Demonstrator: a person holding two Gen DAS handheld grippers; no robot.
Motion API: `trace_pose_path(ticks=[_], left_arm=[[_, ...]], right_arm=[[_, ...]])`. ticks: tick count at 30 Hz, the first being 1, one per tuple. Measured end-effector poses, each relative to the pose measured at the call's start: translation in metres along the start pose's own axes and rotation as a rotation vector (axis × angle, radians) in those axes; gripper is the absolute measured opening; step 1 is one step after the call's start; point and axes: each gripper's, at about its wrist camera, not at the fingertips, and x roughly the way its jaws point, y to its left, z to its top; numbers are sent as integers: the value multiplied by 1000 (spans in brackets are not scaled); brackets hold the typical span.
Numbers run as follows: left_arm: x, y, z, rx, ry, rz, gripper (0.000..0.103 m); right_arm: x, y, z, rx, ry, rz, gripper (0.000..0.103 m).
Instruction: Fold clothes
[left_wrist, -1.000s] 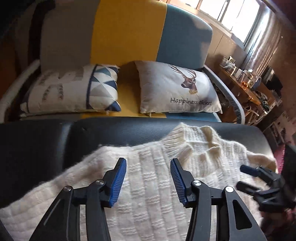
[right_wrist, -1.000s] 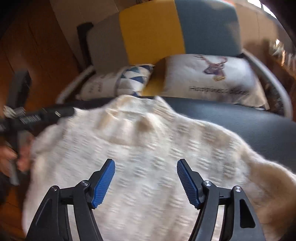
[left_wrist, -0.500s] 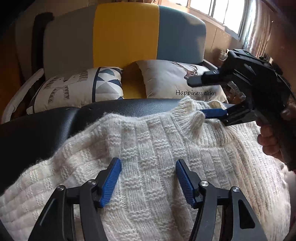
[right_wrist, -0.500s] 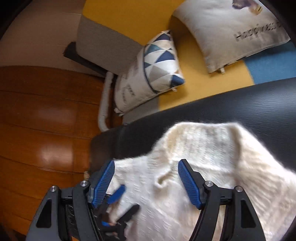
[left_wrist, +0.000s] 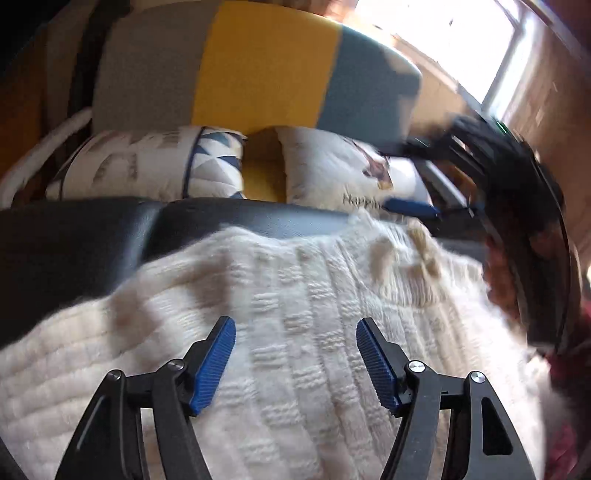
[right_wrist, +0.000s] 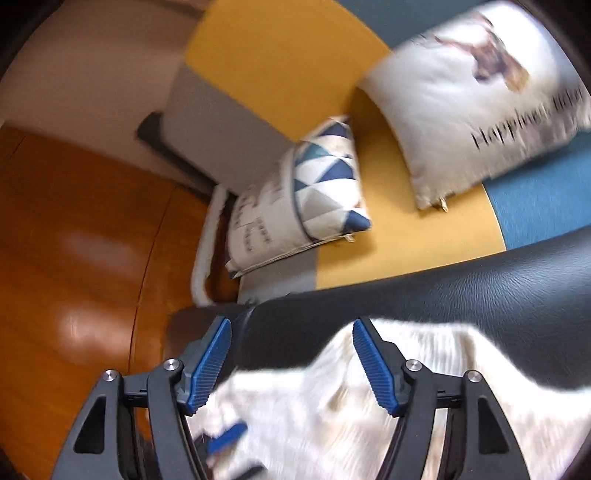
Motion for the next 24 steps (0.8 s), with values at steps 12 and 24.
trace_pose_path(ticks=[12, 24], left_arm=[[-70, 132, -8, -163, -14, 462, 69], [-130, 161, -39, -241, -116, 422, 71]], right_arm=[[112, 80, -74, -277, 319, -153, 70], [92, 118, -111, -380, 228, -204, 69]])
